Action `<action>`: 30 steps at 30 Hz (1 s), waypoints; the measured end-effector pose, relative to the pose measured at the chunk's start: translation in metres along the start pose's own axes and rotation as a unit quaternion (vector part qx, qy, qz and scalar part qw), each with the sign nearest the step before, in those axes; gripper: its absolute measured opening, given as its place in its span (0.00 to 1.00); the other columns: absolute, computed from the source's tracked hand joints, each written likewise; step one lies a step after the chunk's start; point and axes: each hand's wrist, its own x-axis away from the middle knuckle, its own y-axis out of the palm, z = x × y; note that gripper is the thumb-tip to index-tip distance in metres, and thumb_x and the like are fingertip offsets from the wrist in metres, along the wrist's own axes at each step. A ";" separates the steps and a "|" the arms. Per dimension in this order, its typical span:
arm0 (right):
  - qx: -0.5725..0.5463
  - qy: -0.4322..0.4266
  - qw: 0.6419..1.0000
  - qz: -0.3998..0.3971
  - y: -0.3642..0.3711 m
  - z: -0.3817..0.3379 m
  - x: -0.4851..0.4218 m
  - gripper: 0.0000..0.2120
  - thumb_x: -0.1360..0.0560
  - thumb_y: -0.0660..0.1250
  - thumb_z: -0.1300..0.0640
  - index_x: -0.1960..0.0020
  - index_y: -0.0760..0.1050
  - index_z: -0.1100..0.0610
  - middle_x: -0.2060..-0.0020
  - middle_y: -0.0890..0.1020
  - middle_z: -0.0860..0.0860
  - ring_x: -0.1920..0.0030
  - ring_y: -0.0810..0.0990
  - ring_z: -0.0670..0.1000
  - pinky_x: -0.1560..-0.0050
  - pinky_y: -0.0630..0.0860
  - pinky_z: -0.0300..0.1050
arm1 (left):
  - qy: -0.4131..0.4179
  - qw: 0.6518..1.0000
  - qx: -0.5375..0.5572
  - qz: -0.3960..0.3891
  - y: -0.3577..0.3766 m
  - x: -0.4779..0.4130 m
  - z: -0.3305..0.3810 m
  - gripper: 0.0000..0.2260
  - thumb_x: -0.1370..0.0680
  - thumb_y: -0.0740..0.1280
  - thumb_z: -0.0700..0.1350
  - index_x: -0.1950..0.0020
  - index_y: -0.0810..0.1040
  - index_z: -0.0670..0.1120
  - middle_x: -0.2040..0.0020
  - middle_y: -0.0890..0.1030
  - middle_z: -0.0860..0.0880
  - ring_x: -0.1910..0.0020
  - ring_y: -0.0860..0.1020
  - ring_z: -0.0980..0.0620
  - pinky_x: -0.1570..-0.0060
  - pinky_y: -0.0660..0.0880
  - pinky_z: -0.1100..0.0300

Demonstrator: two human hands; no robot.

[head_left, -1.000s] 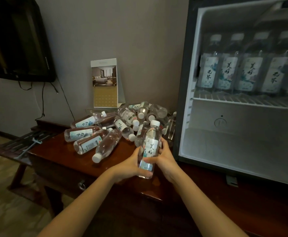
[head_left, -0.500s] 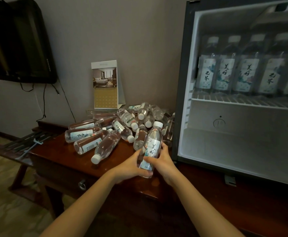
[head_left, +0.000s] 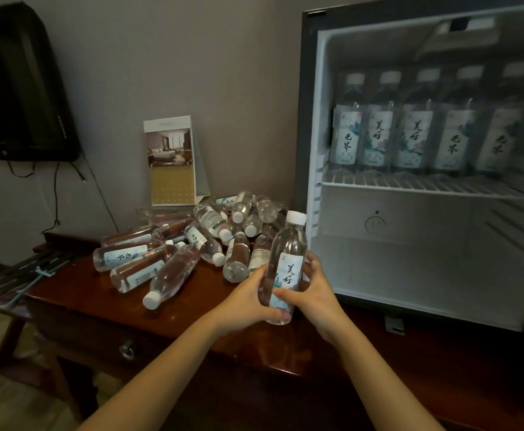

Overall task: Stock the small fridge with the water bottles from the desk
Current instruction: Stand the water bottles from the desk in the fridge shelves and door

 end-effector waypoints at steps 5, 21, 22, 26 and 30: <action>0.050 -0.062 0.995 0.057 -0.039 -0.017 0.008 0.40 0.36 0.77 0.63 0.39 0.59 0.33 0.44 0.72 0.35 0.49 0.77 0.33 0.58 0.76 0.29 | 0.054 0.998 0.002 0.029 0.038 -0.032 0.012 0.38 0.35 0.77 0.36 0.31 0.63 0.49 0.40 0.79 0.51 0.42 0.78 0.53 0.44 0.76 0.54; 0.138 -0.068 0.979 0.134 -0.123 -0.005 -0.036 0.37 0.36 0.76 0.63 0.35 0.61 0.43 0.47 0.75 0.40 0.45 0.76 0.42 0.53 0.75 0.30 | 0.069 0.996 -0.003 0.059 0.111 -0.127 0.012 0.29 0.29 0.70 0.33 0.35 0.61 0.49 0.43 0.73 0.57 0.46 0.73 0.70 0.53 0.71 0.75; 0.141 -0.065 0.979 0.135 -0.125 -0.003 -0.044 0.37 0.35 0.76 0.63 0.34 0.62 0.46 0.46 0.75 0.42 0.44 0.76 0.43 0.52 0.74 0.30 | 0.068 0.995 -0.010 0.072 0.110 -0.133 0.009 0.28 0.28 0.70 0.34 0.35 0.61 0.51 0.44 0.73 0.59 0.47 0.73 0.73 0.54 0.71 0.77; 0.160 -0.042 0.977 0.134 -0.134 0.002 -0.080 0.34 0.35 0.76 0.64 0.33 0.64 0.55 0.45 0.76 0.50 0.45 0.77 0.47 0.51 0.74 0.34 | 0.060 0.991 -0.025 0.117 0.112 -0.165 -0.004 0.28 0.26 0.68 0.35 0.36 0.61 0.57 0.44 0.73 0.61 0.47 0.74 0.70 0.52 0.71 0.75; 0.177 -0.022 0.973 0.148 -0.142 0.006 -0.113 0.32 0.35 0.75 0.65 0.35 0.66 0.59 0.43 0.78 0.54 0.49 0.76 0.46 0.59 0.72 0.26 | 0.073 0.981 -0.060 0.169 0.112 -0.193 -0.008 0.25 0.27 0.68 0.38 0.34 0.65 0.53 0.43 0.75 0.56 0.43 0.75 0.59 0.46 0.72 0.68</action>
